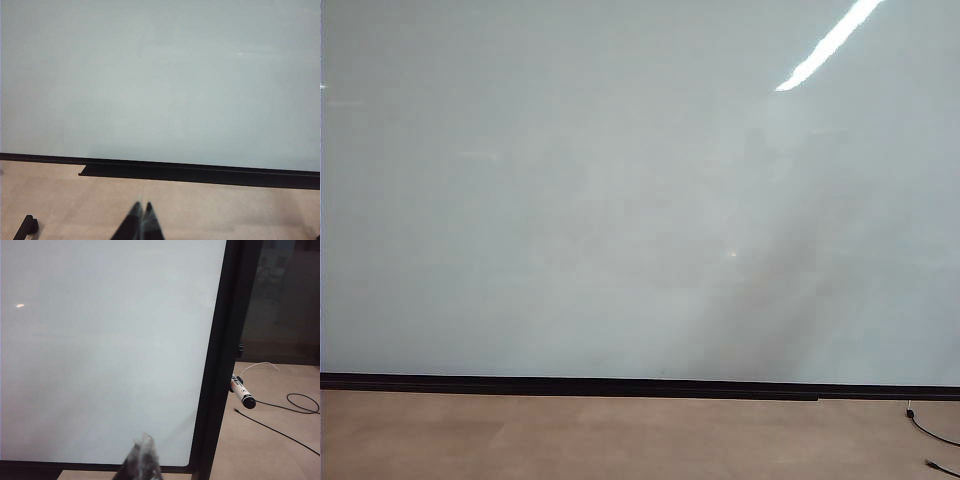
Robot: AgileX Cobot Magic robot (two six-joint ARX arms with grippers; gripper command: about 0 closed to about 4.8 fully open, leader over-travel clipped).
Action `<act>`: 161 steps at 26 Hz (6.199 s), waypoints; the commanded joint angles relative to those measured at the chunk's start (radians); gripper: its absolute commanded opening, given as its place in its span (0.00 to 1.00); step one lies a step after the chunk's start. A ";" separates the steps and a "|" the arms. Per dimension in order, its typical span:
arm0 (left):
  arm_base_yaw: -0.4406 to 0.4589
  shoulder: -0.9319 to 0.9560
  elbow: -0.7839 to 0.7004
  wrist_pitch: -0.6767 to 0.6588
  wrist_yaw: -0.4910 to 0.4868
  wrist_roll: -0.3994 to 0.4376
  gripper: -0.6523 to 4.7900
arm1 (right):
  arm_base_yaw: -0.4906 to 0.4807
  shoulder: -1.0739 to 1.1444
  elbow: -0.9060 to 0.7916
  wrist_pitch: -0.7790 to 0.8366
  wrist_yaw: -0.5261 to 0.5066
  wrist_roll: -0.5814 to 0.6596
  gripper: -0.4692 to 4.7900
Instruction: Pick up the pen on the shelf to the right of the whiteboard and draw a cross mark.
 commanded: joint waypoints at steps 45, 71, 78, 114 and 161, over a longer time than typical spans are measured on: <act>0.000 0.000 0.003 0.005 0.004 0.004 0.11 | -0.001 0.177 0.093 0.085 0.277 0.041 0.39; 0.000 0.000 0.003 0.005 0.004 0.004 0.11 | -0.327 0.838 0.095 0.860 -0.167 0.021 0.64; 0.000 0.000 0.003 0.005 0.004 0.004 0.11 | -0.335 1.247 0.153 1.220 -0.238 0.017 0.71; 0.000 0.000 0.003 0.005 0.004 0.005 0.11 | -0.401 1.963 0.605 1.326 -0.521 0.034 0.71; 0.000 0.000 0.003 0.005 0.004 0.005 0.11 | -0.424 1.977 0.664 1.323 -0.573 0.071 0.59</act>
